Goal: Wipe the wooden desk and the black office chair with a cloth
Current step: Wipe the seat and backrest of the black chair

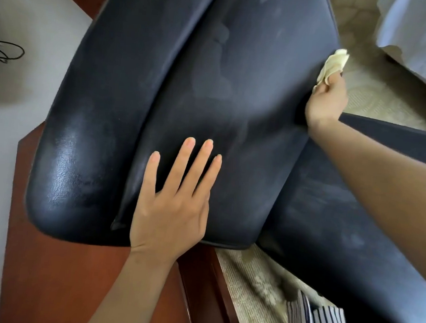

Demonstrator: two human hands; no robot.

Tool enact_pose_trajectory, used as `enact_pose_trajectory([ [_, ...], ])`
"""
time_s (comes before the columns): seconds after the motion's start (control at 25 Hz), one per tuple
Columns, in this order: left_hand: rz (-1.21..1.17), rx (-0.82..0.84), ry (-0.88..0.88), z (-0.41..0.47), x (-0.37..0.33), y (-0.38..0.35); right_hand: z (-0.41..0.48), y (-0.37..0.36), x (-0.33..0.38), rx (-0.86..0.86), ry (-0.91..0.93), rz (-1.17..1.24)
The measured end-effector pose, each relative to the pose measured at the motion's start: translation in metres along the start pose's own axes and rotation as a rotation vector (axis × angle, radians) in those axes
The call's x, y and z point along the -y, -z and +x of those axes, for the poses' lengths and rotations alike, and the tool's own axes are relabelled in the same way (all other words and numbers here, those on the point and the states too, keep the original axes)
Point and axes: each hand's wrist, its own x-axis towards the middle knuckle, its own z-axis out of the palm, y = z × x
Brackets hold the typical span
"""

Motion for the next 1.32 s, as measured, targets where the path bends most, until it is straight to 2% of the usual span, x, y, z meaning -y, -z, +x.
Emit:
enact_pose_trajectory([
  [0.2,-0.007,-0.001,0.014,-0.002,0.0,0.002,-0.091,0.005,-0.031,0.115,0.185,-0.039],
  [0.4,-0.011,-0.001,0.009,-0.002,-0.002,0.007,-0.162,0.031,-0.085,0.349,0.36,0.014],
  [0.48,-0.004,-0.004,-0.009,-0.002,-0.002,0.008,-0.18,0.035,-0.111,0.372,0.214,0.12],
  [0.6,-0.004,0.002,-0.017,-0.005,-0.001,0.01,-0.206,0.031,-0.151,0.402,-0.31,0.093],
  [0.68,-0.006,0.014,-0.025,-0.005,-0.002,0.011,-0.213,0.025,-0.17,0.482,-0.615,0.123],
  [0.76,-0.004,0.032,-0.042,-0.005,-0.002,0.011,-0.211,0.019,-0.169,0.492,-0.805,0.221],
  [0.84,-0.006,0.051,-0.055,-0.007,-0.002,0.012,-0.212,0.016,-0.159,0.431,-0.872,0.263],
  [0.96,-0.01,0.069,-0.065,-0.012,0.001,0.012,-0.228,0.023,-0.141,0.339,-0.781,0.262],
  [1.08,-0.014,0.065,-0.079,-0.011,0.002,0.013,-0.243,0.036,-0.121,0.335,-0.587,0.213],
  [1.2,-0.009,0.057,-0.071,-0.011,0.003,0.011,-0.258,0.046,-0.088,0.35,-0.239,0.162],
  [1.32,-0.022,0.044,-0.067,-0.01,0.002,0.01,-0.264,0.048,-0.045,0.345,0.14,0.267],
])
